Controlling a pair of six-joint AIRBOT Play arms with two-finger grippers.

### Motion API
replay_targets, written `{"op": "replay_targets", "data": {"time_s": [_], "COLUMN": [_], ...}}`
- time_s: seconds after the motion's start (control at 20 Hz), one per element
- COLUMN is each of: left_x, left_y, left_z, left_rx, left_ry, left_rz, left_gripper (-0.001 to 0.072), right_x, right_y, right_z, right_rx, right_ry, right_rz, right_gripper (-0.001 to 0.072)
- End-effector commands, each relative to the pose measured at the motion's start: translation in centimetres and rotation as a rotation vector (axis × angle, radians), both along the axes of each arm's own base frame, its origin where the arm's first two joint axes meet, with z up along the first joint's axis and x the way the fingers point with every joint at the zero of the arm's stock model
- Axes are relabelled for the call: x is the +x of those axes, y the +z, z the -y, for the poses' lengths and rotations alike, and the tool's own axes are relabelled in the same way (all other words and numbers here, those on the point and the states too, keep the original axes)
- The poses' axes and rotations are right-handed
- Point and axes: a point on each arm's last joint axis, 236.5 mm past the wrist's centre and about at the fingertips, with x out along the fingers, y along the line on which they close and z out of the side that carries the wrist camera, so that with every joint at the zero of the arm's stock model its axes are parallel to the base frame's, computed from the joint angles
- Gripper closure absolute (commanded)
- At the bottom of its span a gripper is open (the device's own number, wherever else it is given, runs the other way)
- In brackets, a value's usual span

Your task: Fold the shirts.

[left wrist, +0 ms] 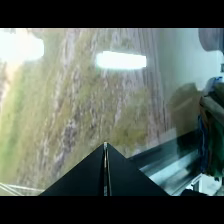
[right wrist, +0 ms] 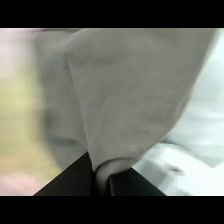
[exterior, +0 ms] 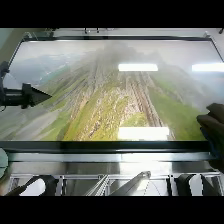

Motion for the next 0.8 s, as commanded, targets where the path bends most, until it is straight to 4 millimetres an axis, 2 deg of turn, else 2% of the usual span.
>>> {"op": "replay_targets", "data": {"time_s": [0.0,0.15,0.25,0.3,0.35,0.4,0.5,0.6,0.7,0.75], "left_x": [-0.6,-1.6,-1.9,-1.9,-1.7,-1.6,-1.6,-1.6,-1.5,-1.5], "left_y": [-1.5,-1.7,-1.7,-1.7,-1.8,-1.8,-1.8,-1.8,-1.8,-1.8], "left_z": [2.3,4.8,5.9,6.2,6.4,6.4,6.3,6.2,6.1,6.1], "left_rx": [-0.026,-0.035,-0.033,-0.03,-0.026,-0.024,-0.025,-0.026,-0.026,-0.026], "left_ry": [-0.083,-0.168,-0.199,-0.205,-0.205,-0.201,-0.202,-0.198,-0.193,-0.193], "left_rz": [-0.059,-0.079,-0.079,-0.075,-0.07,-0.067,-0.068,-0.069,-0.067,-0.067], "left_gripper": [0.0684,0.0684,0.0685,0.0685,0.0684,0.0684,0.0684,0.0684,0.0685,0.0684], "right_x": [-5.3,-4.8,-5.7,-6.5,-7.0,-7.2,-7.2,-6.9,-5.2,-3.6], "right_y": [-1.9,-5.3,-6.7,-6.9,-6.8,-6.6,-6.2,-6.1,-6.0,-5.7], "right_z": [5.4,5.9,5.1,5.0,4.9,4.8,4.2,2.7,-0.4,-2.2], "right_rx": [-0.106,-0.007,0.071,0.086,0.089,0.088,0.096,0.142,0.246,0.293], "right_ry": [-0.133,-0.116,-0.134,-0.165,-0.172,-0.159,-0.162,-0.139,-0.087,-0.022], "right_rz": [-0.309,-0.401,-0.471,-0.504,-0.525,-0.535,-0.521,-0.498,-0.406,-0.329], "right_gripper": [0.0692,0.0691,0.0682,0.0528,0.0152,0.001,0.0009,0.0009,0.0009,0.001]}}
